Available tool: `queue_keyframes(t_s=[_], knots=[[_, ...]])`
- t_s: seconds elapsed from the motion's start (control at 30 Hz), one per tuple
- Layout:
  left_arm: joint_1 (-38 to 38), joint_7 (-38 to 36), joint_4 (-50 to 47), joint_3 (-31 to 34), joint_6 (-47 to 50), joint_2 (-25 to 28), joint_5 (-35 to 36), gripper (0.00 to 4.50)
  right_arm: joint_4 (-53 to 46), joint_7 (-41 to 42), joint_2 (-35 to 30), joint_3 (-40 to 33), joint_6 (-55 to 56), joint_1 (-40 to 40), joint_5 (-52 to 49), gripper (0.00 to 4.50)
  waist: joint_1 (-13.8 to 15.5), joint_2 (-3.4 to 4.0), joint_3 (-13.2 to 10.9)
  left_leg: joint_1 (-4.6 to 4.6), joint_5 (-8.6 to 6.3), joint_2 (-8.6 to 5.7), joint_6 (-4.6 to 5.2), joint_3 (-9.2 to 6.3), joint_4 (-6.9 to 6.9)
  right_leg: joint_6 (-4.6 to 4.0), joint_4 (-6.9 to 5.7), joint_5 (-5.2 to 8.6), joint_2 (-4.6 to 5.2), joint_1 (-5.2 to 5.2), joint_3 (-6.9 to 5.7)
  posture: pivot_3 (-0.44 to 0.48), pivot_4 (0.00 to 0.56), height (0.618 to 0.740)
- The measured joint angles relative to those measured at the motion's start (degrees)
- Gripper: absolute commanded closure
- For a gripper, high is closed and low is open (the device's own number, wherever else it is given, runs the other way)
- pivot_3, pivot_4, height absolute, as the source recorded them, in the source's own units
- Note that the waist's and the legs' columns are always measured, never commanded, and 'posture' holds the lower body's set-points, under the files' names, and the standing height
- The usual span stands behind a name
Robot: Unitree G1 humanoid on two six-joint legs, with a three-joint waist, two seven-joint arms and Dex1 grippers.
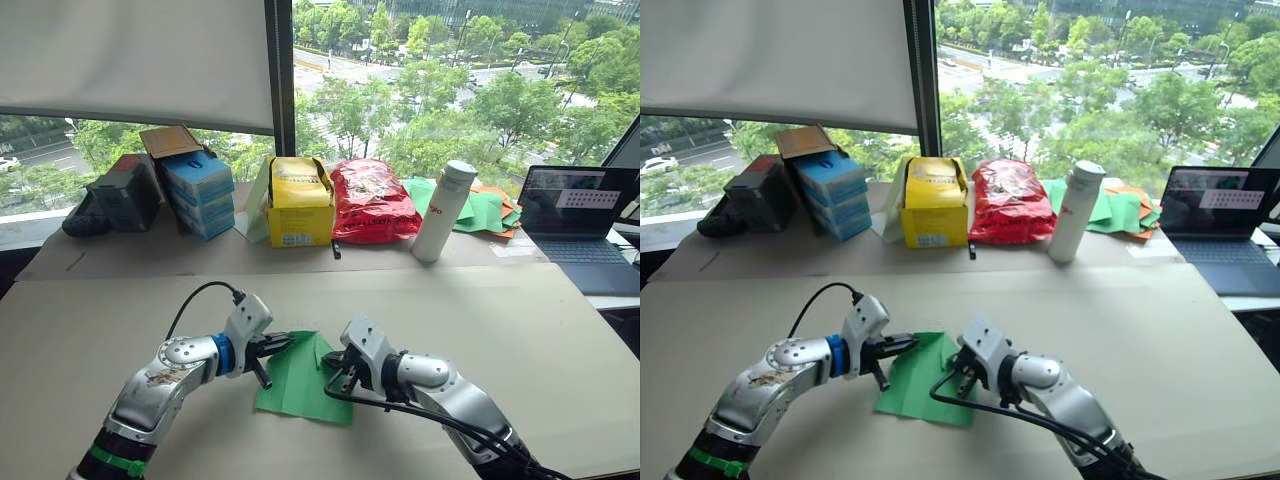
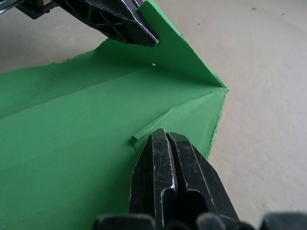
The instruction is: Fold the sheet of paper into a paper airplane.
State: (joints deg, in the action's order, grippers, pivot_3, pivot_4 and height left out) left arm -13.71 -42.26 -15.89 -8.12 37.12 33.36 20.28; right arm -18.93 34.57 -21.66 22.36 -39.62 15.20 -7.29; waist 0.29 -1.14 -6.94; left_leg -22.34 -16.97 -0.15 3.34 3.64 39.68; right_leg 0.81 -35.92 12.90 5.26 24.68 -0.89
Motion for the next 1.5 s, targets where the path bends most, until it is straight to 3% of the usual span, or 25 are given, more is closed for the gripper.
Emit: queue_keyframes(t_s=[0.67,1.07,1.43,1.5], knots=[[2.95,-2.33,0.37,-4.31,-3.8,0.56,-3.77,4.46,-0.25,-0.82,-0.05,-0.03,-2.05,0.58,0.38,4.5,-0.14,0.02,-0.01,0.04,0.0,-0.01,0.05,0.0,0.04,0.01,-0.01,0.0,-0.06,-0.1,-0.08,0.0,0.15,0.74],[3.05,-3.64,0.8,-5.19,-6.17,1.11,-6.3,4.46,9.24,-3.41,6.8,-0.38,7.03,7.21,2.91,4.5,-0.49,0.05,-0.04,0.07,0.02,-0.02,0.03,0.02,0.07,0.03,-0.04,0.0,-0.22,-0.17,-0.16,0.0,0.15,0.74],[3.32,-4.0,0.71,-5.18,-6.6,1.24,-6.96,4.46,12.65,-3.19,6.42,2.4,4.7,8.21,6.7,4.5,-0.62,0.08,-0.05,0.31,0.01,0.0,0.05,0.01,0.06,0.03,-0.04,0.0,-0.3,-0.41,-0.17,0.0,0.15,0.74],[3.5,-4.01,0.62,-5.16,-6.61,1.26,-6.92,3.91,12.44,-3.06,6.42,2.44,3.93,8.43,6.7,4.5,-0.62,0.08,-0.05,0.34,0.01,0.0,0.05,0.01,0.06,0.03,-0.05,0.01,-0.29,-0.43,-0.17,0.0,0.15,0.74]])
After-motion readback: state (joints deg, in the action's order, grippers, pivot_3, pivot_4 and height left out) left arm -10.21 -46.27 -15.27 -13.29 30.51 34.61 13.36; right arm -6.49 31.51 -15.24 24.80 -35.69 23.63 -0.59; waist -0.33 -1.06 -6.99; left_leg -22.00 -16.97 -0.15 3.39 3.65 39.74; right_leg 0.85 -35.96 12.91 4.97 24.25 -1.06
